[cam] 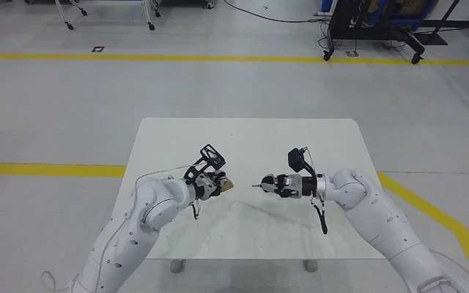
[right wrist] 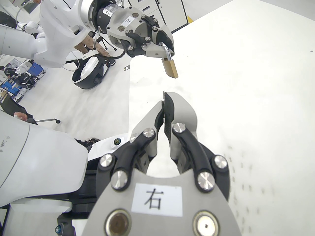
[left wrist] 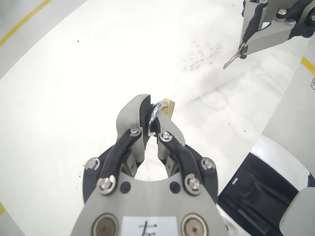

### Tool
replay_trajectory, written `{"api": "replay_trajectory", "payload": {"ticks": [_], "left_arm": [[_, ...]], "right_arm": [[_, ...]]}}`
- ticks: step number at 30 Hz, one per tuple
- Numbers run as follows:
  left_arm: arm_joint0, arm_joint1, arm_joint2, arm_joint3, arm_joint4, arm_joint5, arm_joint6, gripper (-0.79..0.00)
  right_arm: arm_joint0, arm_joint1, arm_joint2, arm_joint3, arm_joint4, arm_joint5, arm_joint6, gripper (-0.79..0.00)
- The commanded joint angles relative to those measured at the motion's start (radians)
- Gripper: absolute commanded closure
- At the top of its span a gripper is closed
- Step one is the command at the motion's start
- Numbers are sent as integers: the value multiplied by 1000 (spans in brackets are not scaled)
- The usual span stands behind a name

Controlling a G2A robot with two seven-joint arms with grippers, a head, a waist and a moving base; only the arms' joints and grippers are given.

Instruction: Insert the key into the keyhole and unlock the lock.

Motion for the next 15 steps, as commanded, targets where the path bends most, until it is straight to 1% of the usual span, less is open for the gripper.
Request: {"api": "replay_trajectory", "payload": {"ticks": [1,4,5,6,8,9,10,12,15], "left_arm": [[0,0,0,0,2,0,0,0],[0,0,0,0,2,0,0,0],[10,-2,-3,3,-46,3,31,0],[25,-6,-21,31,-163,5,84,0],[27,-11,-61,109,-352,-11,161,0],[24,-14,-66,156,-443,-35,178,0],[11,-18,-68,206,-515,-52,190,0],[-24,-30,-56,311,-668,-64,184,0],[-104,-49,-21,439,-863,-97,126,0]], "right_arm": [[0,0,0,0,0,0,0,0],[0,0,0,0,0,0,0,0],[0,0,0,0,0,0,0,0],[0,0,0,0,0,0,0,0],[-2,0,0,2,-2,9,-2,0],[-6,-2,-2,0,-9,43,-10,0],[-11,-5,-9,-7,-2,55,-25,0],[-13,-11,-19,2,28,59,-57,0],[0,-22,-37,20,86,40,-95,0]]}}
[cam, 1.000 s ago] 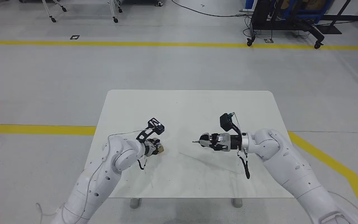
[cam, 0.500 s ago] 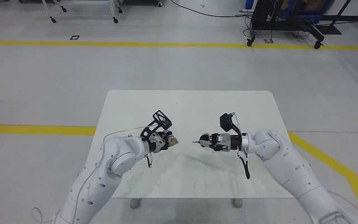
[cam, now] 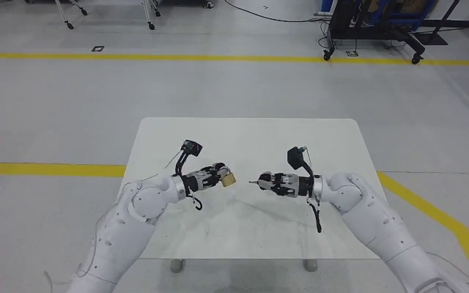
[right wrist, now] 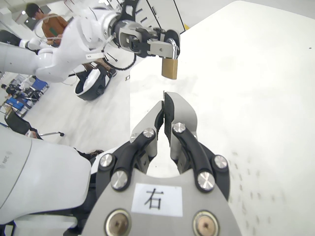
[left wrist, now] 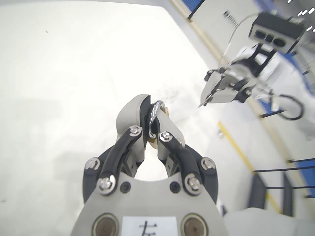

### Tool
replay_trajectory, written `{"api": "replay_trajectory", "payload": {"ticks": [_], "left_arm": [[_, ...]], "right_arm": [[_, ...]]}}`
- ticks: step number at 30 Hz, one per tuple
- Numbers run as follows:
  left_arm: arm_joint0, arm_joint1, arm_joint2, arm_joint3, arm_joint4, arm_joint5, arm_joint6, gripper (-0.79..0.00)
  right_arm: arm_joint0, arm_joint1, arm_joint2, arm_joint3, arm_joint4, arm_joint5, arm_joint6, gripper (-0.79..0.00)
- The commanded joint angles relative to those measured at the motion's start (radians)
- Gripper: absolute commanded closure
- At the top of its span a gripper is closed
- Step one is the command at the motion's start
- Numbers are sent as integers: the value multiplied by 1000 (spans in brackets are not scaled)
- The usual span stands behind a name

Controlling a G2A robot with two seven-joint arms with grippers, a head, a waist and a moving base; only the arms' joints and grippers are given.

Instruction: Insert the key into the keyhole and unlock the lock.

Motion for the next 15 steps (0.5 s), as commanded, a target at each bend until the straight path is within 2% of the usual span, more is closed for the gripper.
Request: {"api": "replay_trajectory", "payload": {"ticks": [1,6,15], "left_arm": [[-61,-13,25,93,-185,-26,-45,0],[-188,-46,80,260,-357,-93,-112,0],[-195,-47,83,268,-362,-100,-116,0]], "right_arm": [[17,-8,-15,22,42,-16,-9,0],[89,-32,-70,73,115,-21,13,0],[106,-39,-80,89,144,-19,13,0]]}}
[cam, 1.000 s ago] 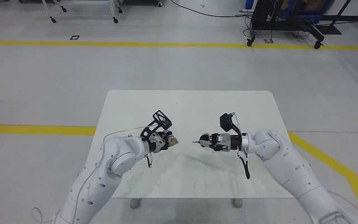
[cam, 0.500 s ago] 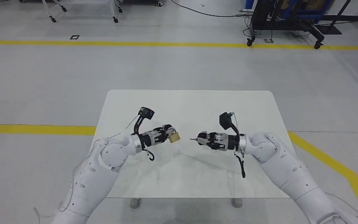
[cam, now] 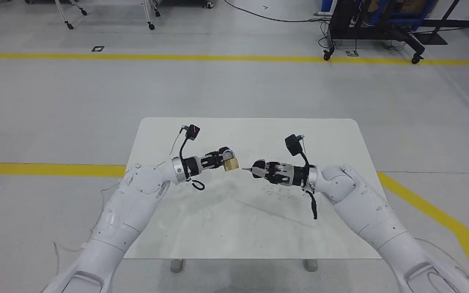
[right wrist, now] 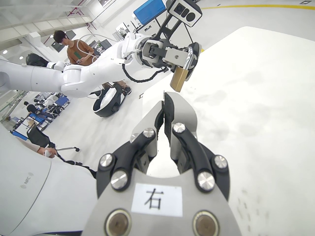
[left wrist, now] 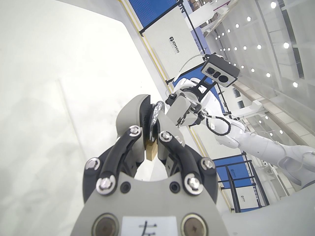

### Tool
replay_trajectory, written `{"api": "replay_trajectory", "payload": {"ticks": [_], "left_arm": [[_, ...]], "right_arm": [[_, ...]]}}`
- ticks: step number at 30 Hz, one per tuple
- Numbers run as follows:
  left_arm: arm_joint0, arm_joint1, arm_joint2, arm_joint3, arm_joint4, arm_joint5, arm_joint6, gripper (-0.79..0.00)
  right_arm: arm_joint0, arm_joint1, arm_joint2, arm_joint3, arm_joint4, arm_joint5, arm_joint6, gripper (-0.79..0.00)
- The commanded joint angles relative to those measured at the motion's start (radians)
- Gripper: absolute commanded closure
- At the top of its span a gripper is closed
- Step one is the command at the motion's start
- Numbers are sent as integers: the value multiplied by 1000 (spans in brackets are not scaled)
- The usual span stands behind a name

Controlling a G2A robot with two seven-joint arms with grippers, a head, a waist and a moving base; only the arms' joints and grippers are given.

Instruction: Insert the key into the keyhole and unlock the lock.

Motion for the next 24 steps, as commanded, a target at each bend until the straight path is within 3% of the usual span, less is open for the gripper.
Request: {"api": "replay_trajectory", "payload": {"ticks": [1,3,8,14,24], "left_arm": [[12,-1,5,-5,-8,16,1,0],[26,-3,3,-13,-72,51,-14,0],[8,-12,0,40,-323,274,-174,0],[-44,-27,35,108,-372,456,-220,0],[-87,-47,58,158,-396,483,-182,0]], "right_arm": [[0,0,0,0,0,0,0,0],[-2,0,1,-2,0,4,-4,0],[-33,0,31,-26,-34,28,-89,0],[-71,7,84,-44,-64,27,-164,0],[-97,14,122,-48,-72,66,-196,0]]}}
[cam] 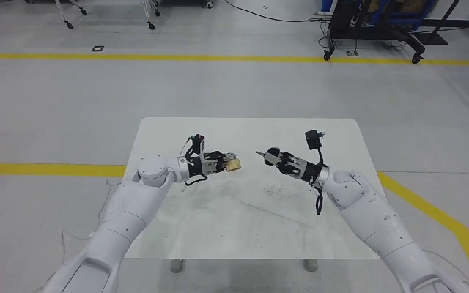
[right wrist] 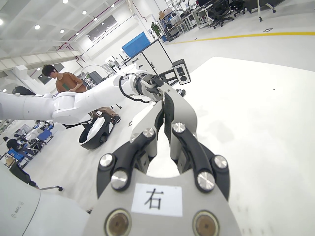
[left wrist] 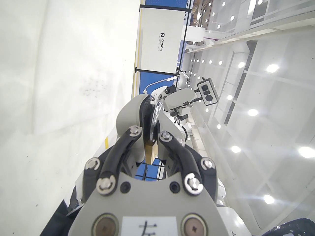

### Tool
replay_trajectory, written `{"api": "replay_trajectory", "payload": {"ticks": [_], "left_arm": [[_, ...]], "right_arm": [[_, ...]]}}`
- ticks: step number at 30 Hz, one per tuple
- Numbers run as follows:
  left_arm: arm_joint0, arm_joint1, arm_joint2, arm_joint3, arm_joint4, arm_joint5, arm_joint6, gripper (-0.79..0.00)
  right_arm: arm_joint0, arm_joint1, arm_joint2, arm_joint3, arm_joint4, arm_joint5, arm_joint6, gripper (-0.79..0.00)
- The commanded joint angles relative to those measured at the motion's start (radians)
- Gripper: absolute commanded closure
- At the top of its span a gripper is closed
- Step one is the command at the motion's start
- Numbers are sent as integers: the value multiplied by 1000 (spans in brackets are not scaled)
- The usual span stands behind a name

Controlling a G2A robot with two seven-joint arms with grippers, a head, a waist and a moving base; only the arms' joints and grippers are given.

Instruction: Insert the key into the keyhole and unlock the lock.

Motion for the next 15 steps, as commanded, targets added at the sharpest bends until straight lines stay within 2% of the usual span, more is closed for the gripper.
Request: {"api": "replay_trajectory", "payload": {"ticks": [1,6,9,11,15], "left_arm": [[0,0,0,-1,1,0,0,0],[8,-1,1,-8,-4,1,9,0],[43,-9,-7,-45,-62,26,93,0],[62,-16,-16,-65,-108,36,176,0],[72,-29,-2,-92,-118,72,299,0]], "right_arm": [[0,0,0,0,0,0,0,0],[0,0,0,0,0,0,0,0],[-2,0,0,-3,0,5,-2,0],[-17,-3,-8,-32,4,58,1,0],[-45,-4,-9,-107,86,247,58,0]]}}
